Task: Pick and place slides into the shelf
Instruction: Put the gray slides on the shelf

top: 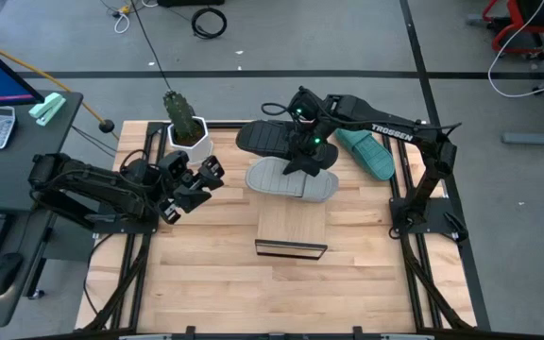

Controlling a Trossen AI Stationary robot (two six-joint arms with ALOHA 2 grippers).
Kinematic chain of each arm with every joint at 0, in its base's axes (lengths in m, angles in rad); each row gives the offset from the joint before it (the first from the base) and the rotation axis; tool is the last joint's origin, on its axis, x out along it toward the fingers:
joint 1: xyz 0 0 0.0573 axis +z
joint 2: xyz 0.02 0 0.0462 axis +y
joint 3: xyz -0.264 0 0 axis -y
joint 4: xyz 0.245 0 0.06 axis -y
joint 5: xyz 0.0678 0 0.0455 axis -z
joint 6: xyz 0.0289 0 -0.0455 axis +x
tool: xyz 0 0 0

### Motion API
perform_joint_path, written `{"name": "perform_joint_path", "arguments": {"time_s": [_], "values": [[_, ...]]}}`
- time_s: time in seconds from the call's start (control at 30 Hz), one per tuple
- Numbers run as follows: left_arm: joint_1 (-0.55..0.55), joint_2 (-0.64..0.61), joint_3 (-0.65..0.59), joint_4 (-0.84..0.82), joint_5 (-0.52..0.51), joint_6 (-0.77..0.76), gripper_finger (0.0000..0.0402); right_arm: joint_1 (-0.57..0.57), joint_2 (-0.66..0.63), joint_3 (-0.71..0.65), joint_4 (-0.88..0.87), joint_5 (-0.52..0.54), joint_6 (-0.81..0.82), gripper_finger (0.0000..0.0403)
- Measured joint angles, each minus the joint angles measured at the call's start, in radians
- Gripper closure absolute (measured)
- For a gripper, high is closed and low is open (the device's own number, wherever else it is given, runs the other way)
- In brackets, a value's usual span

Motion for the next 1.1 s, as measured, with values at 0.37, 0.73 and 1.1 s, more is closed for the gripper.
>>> {"name": "perform_joint_path", "arguments": {"time_s": [0.37, 0.73, 1.1], "values": [[0.0, 0.0, 0.0, 0.0, 0.0, 0.0, 0.0211, 0.001, 0.0, 0.0, -0.033, 0.033, 0.005, 0.0177], [0.0, 0.0, 0.0, 0.0, 0.0, 0.0, 0.0213, 0.036, 0.0, 0.0, -0.052, 0.13, -0.007, 0.0128], [0.0, 0.0, 0.0, 0.0, 0.007, 0.0, 0.0213, 0.071, 0.0, 0.0, -0.05, 0.251, -0.022, 0.0125]]}}
